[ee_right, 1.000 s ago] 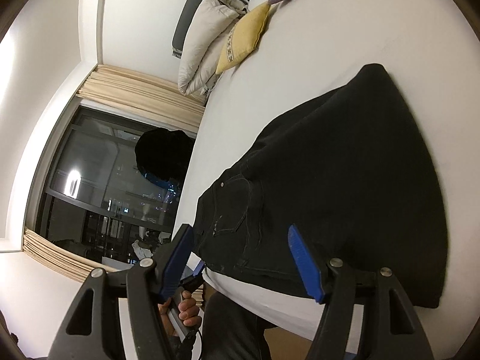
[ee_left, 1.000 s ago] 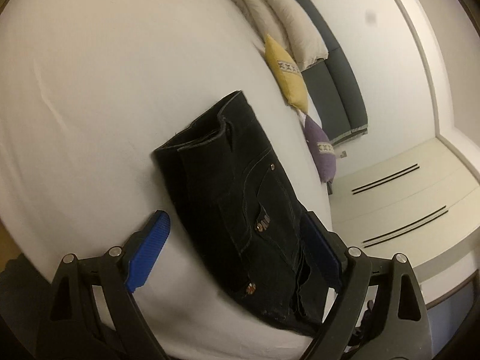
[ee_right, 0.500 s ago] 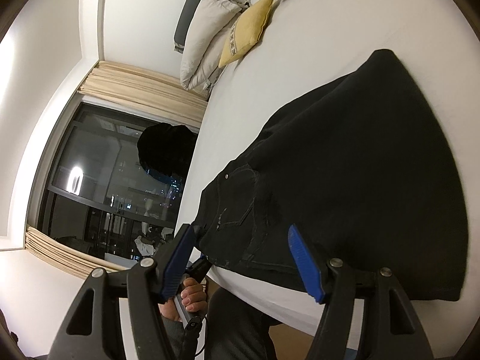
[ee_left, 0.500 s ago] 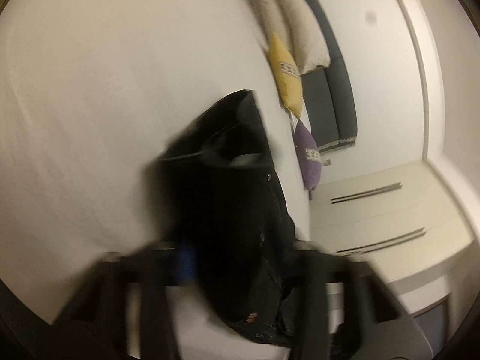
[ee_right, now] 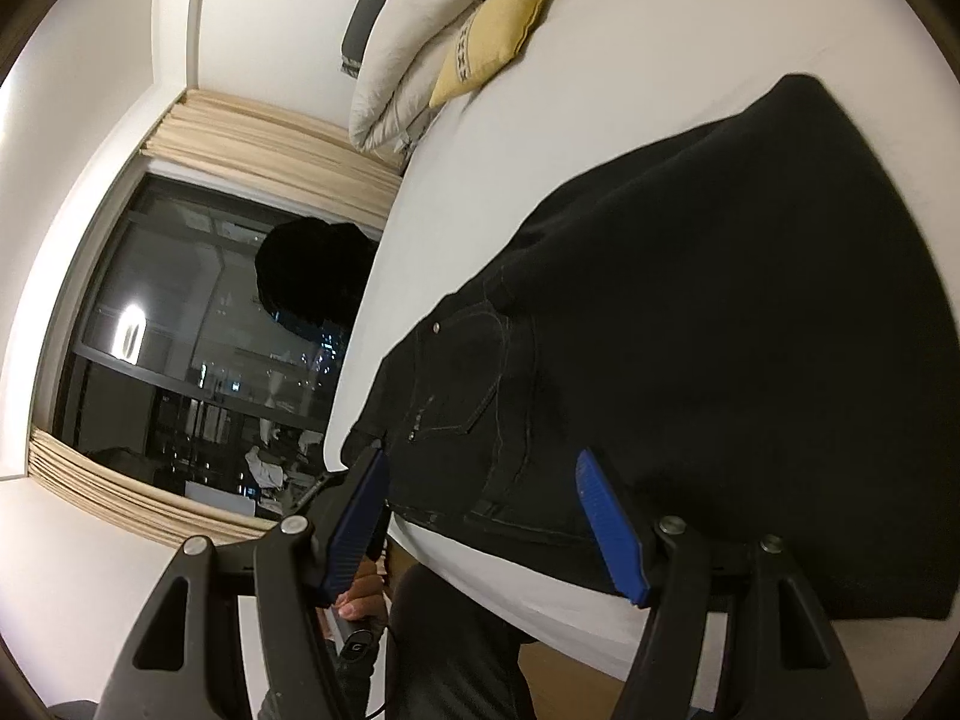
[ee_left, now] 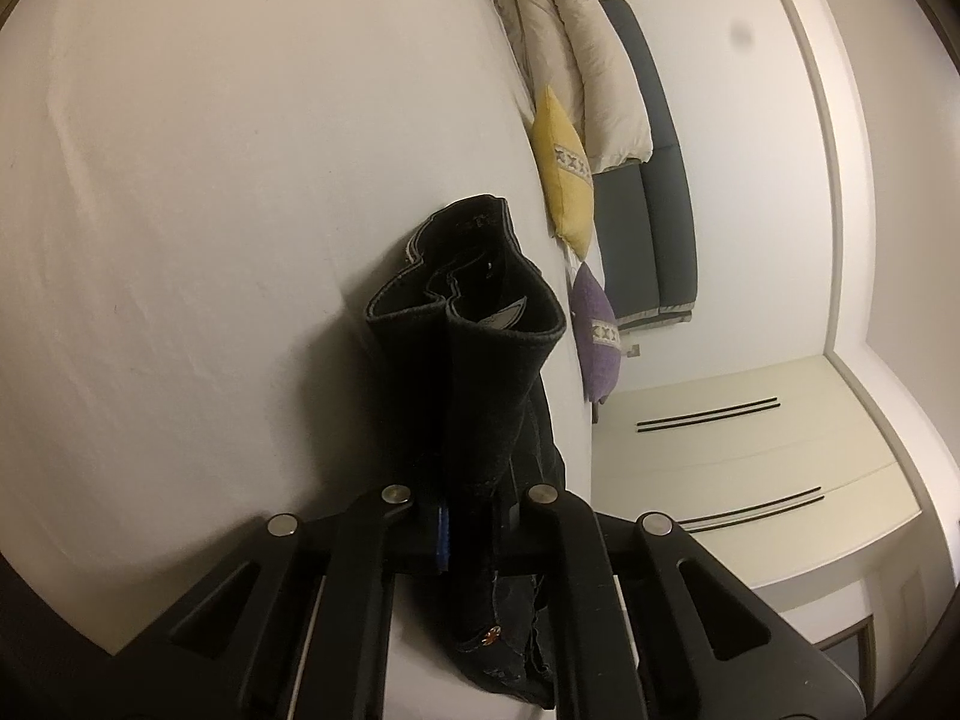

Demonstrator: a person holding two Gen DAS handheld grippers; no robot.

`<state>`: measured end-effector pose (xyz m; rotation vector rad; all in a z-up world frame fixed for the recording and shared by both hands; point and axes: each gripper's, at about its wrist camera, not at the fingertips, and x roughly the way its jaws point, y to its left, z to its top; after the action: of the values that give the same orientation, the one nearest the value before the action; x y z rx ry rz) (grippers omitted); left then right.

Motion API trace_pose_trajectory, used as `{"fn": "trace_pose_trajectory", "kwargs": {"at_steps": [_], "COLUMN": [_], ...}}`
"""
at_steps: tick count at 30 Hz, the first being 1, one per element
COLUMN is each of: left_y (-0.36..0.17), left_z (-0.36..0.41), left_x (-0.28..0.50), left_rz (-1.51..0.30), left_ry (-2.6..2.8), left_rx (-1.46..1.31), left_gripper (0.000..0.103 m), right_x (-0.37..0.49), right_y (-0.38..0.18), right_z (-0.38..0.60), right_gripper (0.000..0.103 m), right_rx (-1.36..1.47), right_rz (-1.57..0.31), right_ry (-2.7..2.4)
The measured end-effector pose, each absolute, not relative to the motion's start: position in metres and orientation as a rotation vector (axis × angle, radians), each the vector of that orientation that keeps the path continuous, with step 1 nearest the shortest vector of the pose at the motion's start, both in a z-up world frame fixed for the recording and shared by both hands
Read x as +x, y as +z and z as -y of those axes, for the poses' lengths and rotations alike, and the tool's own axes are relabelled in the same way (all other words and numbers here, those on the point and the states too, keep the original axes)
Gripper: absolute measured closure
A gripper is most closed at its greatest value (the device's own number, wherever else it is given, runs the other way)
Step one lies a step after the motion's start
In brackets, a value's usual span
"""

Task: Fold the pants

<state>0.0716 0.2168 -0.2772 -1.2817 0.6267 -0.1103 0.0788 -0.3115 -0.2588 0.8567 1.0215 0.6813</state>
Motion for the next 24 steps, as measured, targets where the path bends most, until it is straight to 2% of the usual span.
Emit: {"fn": "trace_pose_trajectory", "kwargs": {"at_steps": [8,11,13,15,17,21,24], "left_y": [-0.269,-0.263,-0.258,-0.256,-0.255,-0.239,-0.201], "left_z": [-0.217,-0.215,-0.211,-0.212,-0.211,-0.204,-0.182], "left_x": [0.053,0.054,0.057,0.057,0.057,0.061,0.073], "left_rz": [-0.643,-0.646,-0.649,-0.649,-0.650,-0.651,-0.641], "left_ry": [-0.097,-0.096,-0.095,-0.092,-0.085,-0.089,-0.132], "left_rx": [-1.263,-1.246,-1.214,-1.201,-1.196,-1.113,-0.968], "left_gripper": [0.097,0.097,0.097,0.097,0.097,0.097,0.097], "right_x": [0.104,0.108,0.107,0.105,0.103,0.106,0.109], "right_y": [-0.283,-0.307,-0.300,-0.288,-0.276,-0.262,-0.259], "right_z": [0.271,0.266,0.270,0.277,0.285,0.299,0.315], "right_gripper": [0.034,0.052,0.048,0.038,0.033,0.030,0.027], "right_rx": [0.813,0.743,0.788,0.855,0.878,0.905,0.927], "right_rz": [-1.096,-1.139,-1.141,-1.106,-1.057,-1.030,-1.027], "right_ry": [0.727,0.657,0.668,0.693,0.697,0.695,0.663]}}
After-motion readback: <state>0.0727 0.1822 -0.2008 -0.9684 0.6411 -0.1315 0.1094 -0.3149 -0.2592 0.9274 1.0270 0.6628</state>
